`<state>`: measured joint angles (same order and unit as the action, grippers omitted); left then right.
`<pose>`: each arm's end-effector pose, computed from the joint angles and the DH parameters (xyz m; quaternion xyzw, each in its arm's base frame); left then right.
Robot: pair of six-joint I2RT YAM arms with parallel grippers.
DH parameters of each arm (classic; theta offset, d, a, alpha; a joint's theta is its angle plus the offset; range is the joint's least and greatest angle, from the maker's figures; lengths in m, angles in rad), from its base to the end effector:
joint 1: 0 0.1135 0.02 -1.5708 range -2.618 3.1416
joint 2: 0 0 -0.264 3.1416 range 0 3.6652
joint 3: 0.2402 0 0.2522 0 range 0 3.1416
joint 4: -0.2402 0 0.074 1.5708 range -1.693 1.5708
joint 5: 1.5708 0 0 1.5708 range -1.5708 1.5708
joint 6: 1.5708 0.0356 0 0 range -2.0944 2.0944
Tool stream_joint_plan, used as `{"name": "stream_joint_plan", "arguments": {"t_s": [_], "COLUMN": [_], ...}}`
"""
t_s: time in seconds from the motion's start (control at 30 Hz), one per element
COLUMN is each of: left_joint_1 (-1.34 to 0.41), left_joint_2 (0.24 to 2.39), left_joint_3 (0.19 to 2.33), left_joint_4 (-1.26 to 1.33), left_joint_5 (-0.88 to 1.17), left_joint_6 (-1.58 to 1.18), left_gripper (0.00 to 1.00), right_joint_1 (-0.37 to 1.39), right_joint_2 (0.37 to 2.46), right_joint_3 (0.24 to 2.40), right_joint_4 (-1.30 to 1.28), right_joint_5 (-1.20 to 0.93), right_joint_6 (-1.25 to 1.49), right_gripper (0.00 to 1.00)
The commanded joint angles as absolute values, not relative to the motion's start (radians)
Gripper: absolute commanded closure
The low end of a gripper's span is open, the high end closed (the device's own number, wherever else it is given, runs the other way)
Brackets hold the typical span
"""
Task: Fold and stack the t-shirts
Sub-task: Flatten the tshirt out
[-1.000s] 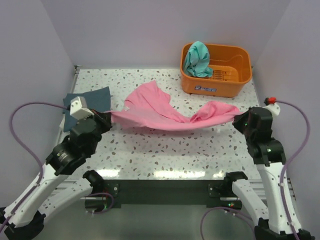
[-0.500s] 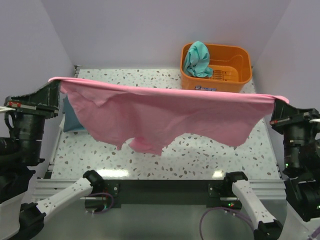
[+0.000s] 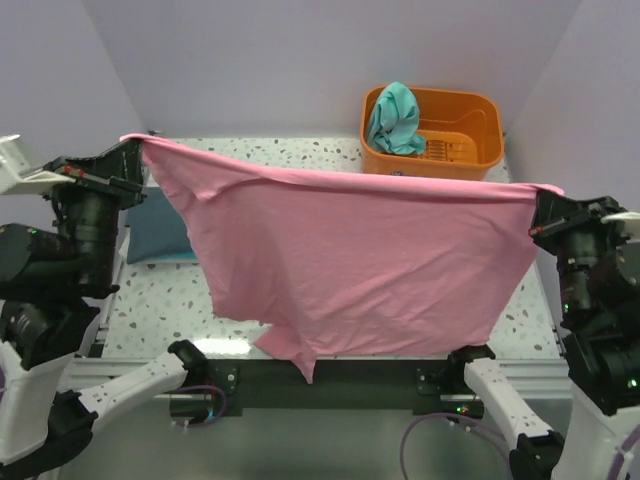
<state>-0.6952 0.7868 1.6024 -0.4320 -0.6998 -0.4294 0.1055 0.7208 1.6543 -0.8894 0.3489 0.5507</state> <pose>0.0544 -0.0155 0.5578 -0.2120 0.5585 -0.2529 0.7610 0.0277 -0.0093 0.5250 0.2726 0.6364 0.1157 0.7123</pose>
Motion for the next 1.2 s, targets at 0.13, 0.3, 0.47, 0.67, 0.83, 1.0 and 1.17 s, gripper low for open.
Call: {"name": "stream_joint_plan", "arguments": {"t_s": [0.13, 0.3, 0.47, 0.67, 0.83, 1.0, 1.17], "left_joint_1": [-0.674, -0.457, -0.456, -0.456, -0.456, -0.457, -0.463], "left_joint_2": [1.120, 1.372, 1.376, 1.154, 0.791, 0.518, 0.414], "left_joint_3": [1.621, 1.953, 2.111, 1.835, 1.213, 0.760, 0.603], "left_joint_4": [-0.207, -0.291, -0.233, -0.215, -0.331, -0.761, -0.952], "left_joint_5": [-0.917, -0.632, -0.630, -0.672, -0.707, -0.617, -0.499], "left_joint_6": [-0.209, -0.261, -0.132, -0.146, -0.512, -1.062, -1.185], "left_gripper": [1.00, 1.00, 1.00, 1.00, 1.00, 1.00, 0.56], "right_joint_1": [0.103, 0.101, 0.101, 0.101, 0.101, 0.100, 0.101], "right_joint_2": [0.969, 1.144, 1.233, 1.064, 0.840, 0.578, 0.509], "right_joint_3": [1.534, 1.691, 1.913, 1.732, 1.292, 0.910, 0.675], "right_joint_4": [-0.680, -0.589, -0.656, -0.644, -0.679, -0.778, -0.917], "right_joint_5": [0.298, 0.267, 0.282, 0.282, 0.256, 0.100, 0.017], "right_joint_6": [0.479, 0.469, 0.420, 0.410, 0.471, 0.572, 0.655], "right_gripper": [1.00, 1.00, 1.00, 1.00, 1.00, 0.99, 0.80]}}
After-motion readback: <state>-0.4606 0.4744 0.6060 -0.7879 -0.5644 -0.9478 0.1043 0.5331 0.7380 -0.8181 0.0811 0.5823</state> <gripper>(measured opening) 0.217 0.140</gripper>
